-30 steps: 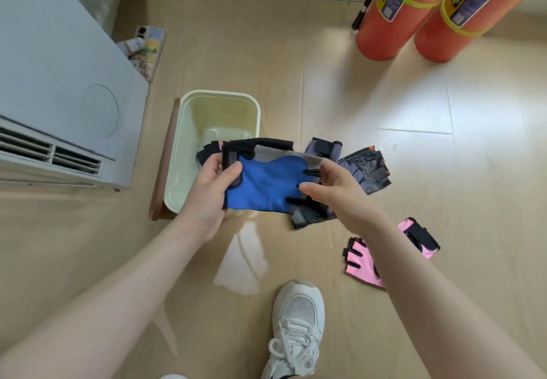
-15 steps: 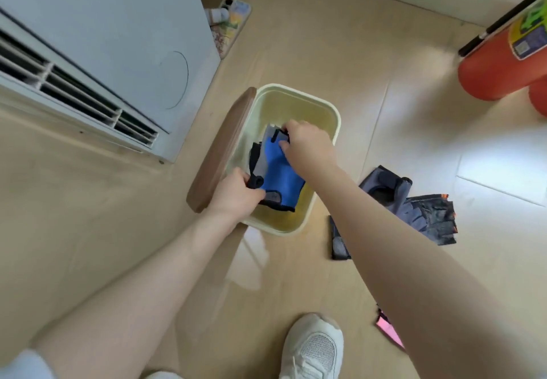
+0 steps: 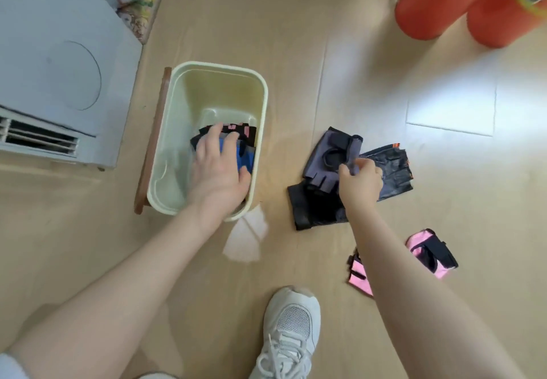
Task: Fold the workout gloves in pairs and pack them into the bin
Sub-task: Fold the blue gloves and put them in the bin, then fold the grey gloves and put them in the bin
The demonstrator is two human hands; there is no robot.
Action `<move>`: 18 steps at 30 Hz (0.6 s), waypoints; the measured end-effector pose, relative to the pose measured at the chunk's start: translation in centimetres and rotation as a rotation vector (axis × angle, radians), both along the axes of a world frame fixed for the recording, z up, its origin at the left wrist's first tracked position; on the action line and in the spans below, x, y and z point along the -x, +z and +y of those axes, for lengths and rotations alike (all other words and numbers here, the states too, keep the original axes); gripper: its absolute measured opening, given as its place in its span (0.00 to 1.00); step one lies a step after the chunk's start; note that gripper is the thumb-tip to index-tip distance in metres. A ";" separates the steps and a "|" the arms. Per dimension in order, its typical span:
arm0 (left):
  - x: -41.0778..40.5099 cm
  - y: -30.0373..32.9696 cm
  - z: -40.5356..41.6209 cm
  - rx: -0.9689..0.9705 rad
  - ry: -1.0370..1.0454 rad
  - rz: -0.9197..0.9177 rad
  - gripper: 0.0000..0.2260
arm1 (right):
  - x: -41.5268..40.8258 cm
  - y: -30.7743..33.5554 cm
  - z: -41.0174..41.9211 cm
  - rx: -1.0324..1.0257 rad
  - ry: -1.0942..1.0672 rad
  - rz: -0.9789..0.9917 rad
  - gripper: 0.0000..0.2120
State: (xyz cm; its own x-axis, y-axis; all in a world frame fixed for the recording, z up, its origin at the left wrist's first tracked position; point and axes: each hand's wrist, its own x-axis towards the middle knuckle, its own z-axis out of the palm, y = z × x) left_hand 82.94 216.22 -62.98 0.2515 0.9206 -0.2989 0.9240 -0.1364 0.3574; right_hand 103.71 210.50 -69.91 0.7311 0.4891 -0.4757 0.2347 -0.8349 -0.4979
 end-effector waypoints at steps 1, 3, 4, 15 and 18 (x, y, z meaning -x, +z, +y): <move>-1.2 0.4 -0.1 0.006 -0.064 -0.093 0.23 | -0.6 -0.5 -0.2 0.047 -0.022 -0.004 0.19; -3.3 0.5 -0.5 0.072 -0.196 -0.178 0.18 | -1.5 -1.2 -0.3 0.089 -0.009 -0.069 0.20; -4.2 0.3 -0.7 0.075 -0.252 -0.174 0.16 | -1.9 -1.4 -0.2 0.095 0.004 -0.112 0.16; -9.1 -0.9 -2.5 0.348 -0.243 -0.253 0.12 | -0.8 -2.4 -0.7 -0.052 0.002 -0.023 0.22; -9.5 -1.3 -2.0 0.483 -0.041 -0.329 0.12 | -0.5 -1.1 -0.4 -0.294 0.013 0.048 0.21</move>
